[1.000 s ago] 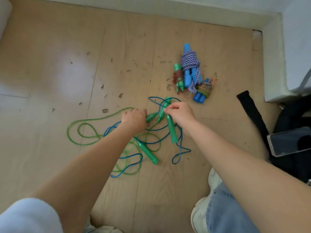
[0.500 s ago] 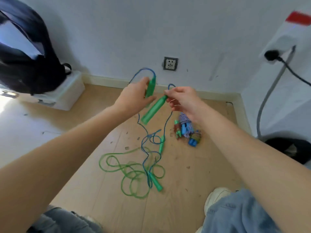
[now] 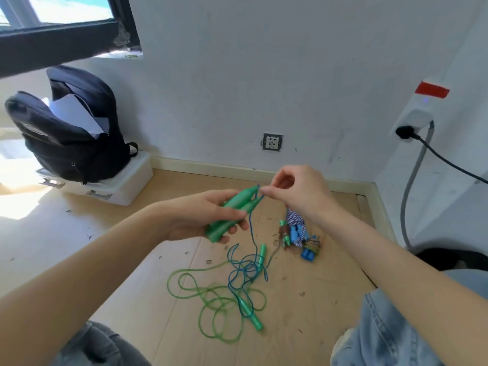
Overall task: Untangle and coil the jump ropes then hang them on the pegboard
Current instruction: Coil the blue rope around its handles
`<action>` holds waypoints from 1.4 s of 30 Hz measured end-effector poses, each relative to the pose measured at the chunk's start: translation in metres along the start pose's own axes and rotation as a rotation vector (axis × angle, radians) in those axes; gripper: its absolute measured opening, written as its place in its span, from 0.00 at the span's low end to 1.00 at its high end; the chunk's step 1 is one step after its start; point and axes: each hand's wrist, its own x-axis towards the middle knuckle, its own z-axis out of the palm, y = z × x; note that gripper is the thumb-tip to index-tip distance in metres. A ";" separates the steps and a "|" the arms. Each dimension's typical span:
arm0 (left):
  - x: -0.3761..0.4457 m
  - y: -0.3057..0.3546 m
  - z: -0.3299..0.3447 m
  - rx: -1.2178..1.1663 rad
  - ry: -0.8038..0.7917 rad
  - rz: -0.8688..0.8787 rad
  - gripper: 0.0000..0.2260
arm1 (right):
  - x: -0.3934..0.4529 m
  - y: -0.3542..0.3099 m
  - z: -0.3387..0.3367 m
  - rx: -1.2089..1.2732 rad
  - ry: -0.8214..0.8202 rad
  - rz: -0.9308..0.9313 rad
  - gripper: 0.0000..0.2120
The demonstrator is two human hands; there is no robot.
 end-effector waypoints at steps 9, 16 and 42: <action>0.010 -0.012 -0.017 0.099 -0.054 -0.080 0.13 | 0.004 0.001 0.014 -0.163 -0.362 -0.152 0.11; 0.004 -0.008 -0.024 0.058 -0.004 -0.034 0.11 | 0.010 0.003 0.010 -0.008 -0.396 -0.105 0.09; 0.000 -0.049 0.014 0.344 -0.545 -0.425 0.03 | -0.037 -0.007 0.025 -0.518 -0.893 -0.289 0.11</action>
